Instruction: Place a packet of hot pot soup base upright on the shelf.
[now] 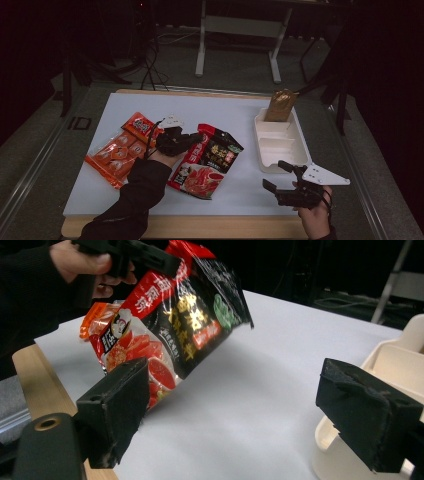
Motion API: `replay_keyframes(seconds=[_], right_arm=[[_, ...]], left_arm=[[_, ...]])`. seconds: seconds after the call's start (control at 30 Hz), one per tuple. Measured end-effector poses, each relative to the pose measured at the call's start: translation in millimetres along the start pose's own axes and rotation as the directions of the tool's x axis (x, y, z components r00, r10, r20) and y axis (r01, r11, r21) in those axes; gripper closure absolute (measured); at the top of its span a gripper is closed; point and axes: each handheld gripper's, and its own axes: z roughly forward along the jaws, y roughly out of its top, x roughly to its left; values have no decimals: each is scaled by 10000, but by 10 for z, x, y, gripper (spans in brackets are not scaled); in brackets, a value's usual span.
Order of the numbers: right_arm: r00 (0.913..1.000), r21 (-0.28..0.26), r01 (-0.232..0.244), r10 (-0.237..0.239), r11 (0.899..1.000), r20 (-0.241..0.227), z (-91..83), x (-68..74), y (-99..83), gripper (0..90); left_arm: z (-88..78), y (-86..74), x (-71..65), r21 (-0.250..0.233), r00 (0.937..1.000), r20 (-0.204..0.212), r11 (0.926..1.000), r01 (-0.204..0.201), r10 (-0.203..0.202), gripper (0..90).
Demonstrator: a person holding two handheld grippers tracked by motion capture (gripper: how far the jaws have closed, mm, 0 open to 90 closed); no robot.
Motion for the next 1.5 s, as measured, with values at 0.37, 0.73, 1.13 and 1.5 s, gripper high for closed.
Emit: replay_keyframes(seconds=[0.37, 0.73, 1.13, 1.5], right_arm=[[9995, -95, 200, -202, 9998, -249, 82, 84, 104, 111], [9997, -107, -180, 178, 9998, -149, 251, 15, 405, 192], [9887, -195, -1060, 1033, 9942, -1085, 389, -11, 487, 448], [9768, -437, -1586, 1503, 9864, -1525, 392, -7, 557, 695]], left_arm=[[0, 38, -195, -747, 9985, 554, 9972, 73, -31, 881], [-25, -20, -299, -2000, 9744, 2247, 9788, 434, 27, 880], [20, -71, -422, -2657, 9634, 2680, 9610, 773, -34, 880], [-3, -103, -397, -3174, 9666, 2561, 9442, 883, -43, 878]])
